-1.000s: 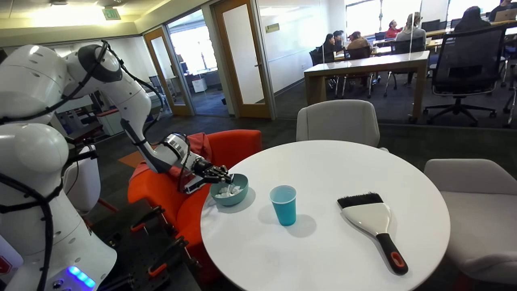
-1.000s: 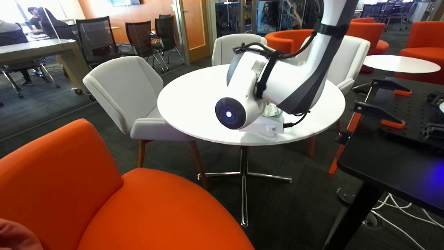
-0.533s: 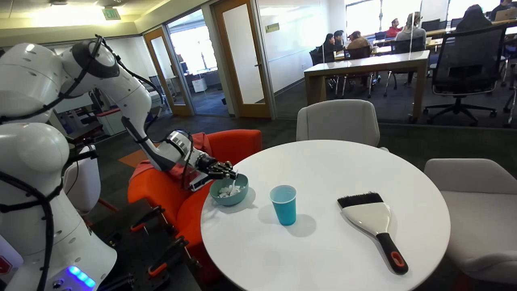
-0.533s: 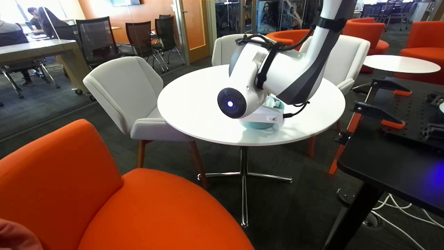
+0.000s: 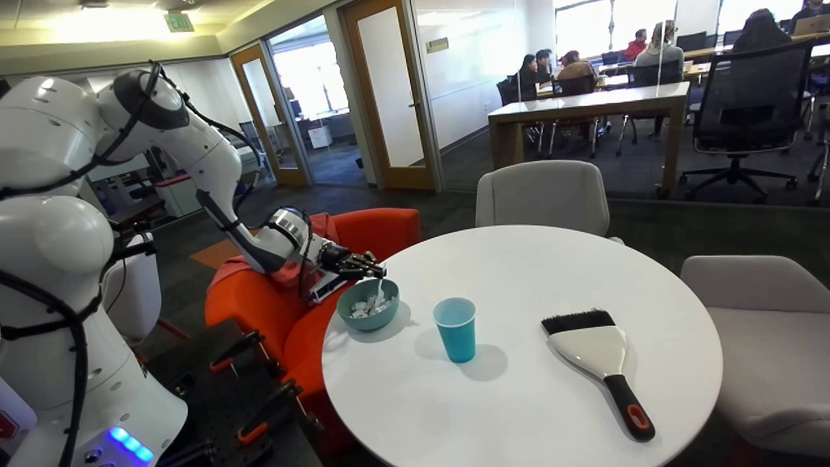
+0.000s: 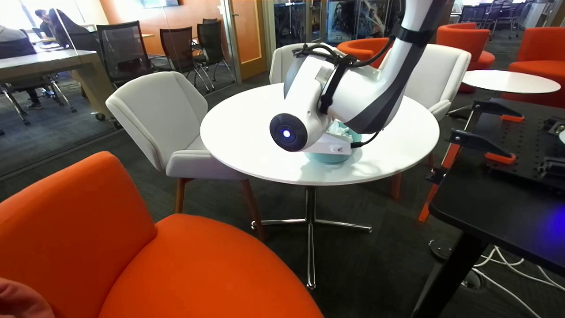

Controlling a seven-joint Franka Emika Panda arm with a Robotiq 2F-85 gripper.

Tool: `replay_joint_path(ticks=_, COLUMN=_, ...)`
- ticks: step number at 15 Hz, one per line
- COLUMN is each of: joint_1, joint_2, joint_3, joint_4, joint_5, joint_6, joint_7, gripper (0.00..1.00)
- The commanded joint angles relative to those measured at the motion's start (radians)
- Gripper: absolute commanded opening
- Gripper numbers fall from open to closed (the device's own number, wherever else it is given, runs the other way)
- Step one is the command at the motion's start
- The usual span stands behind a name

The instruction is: Use the spoon to stir the contents of the bowl

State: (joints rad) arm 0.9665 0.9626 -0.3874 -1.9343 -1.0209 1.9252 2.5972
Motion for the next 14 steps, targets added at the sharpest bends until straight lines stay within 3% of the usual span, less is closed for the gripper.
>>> replay_joint_path(ticks=1, joint_1=0.018, joint_2=0.039, joint_3=-0.011, joint_4=0.041, joint_5=-0.038, joint_6=0.022, joint_7=0.002, gripper=0.03)
replay_joint_path(ticks=5, joint_1=0.013, joint_2=0.062, joint_3=0.003, joint_4=0.074, joint_5=-0.085, joint_6=0.043, joint_7=0.002, gripper=0.03)
replay_joint_path(ticks=12, joint_1=0.004, joint_2=0.01, joint_3=0.017, joint_4=0.023, joint_5=-0.174, joint_6=0.223, joint_7=-0.019, gripper=0.03)
replay_joint_path(ticks=13, joint_1=-0.091, joint_2=-0.027, joint_3=0.119, joint_4=0.023, joint_5=-0.252, joint_6=0.147, joint_7=-0.001, gripper=0.03)
replay_joint_path(ticks=14, joint_1=-0.104, joint_2=-0.039, joint_3=0.139, joint_4=0.012, joint_5=-0.259, joint_6=0.116, joint_7=-0.016, gripper=0.03)
